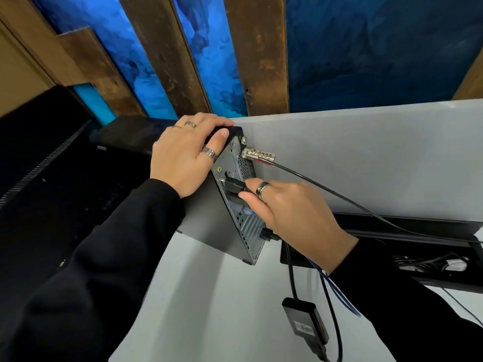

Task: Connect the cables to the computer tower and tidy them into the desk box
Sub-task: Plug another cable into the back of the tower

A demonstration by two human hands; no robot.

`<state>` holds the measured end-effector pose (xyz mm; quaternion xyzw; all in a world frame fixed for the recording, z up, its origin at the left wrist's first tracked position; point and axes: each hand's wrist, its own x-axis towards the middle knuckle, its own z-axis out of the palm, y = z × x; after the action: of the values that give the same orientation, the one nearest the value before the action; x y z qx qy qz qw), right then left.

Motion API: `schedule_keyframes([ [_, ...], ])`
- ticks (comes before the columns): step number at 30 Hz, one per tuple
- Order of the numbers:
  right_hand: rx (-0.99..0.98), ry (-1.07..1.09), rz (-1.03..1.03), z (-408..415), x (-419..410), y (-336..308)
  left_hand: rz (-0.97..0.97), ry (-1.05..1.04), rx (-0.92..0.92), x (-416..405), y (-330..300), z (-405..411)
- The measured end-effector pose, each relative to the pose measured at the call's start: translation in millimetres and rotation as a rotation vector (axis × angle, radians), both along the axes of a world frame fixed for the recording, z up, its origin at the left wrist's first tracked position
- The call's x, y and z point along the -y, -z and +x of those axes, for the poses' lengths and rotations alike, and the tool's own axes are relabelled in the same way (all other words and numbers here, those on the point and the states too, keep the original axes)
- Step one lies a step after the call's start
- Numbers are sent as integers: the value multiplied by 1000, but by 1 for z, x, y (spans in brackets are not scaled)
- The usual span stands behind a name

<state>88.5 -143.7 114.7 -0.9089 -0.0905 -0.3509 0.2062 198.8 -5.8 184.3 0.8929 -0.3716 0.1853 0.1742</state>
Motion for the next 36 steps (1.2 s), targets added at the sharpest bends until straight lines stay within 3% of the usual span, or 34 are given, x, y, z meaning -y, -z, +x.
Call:
schedule_keyframes([
  [25, -44, 32, -97, 7, -2, -13, 14, -10, 36, 2, 0, -1],
  [36, -92, 24, -46, 11, -5, -12, 6, -29, 42, 3, 0, 3],
])
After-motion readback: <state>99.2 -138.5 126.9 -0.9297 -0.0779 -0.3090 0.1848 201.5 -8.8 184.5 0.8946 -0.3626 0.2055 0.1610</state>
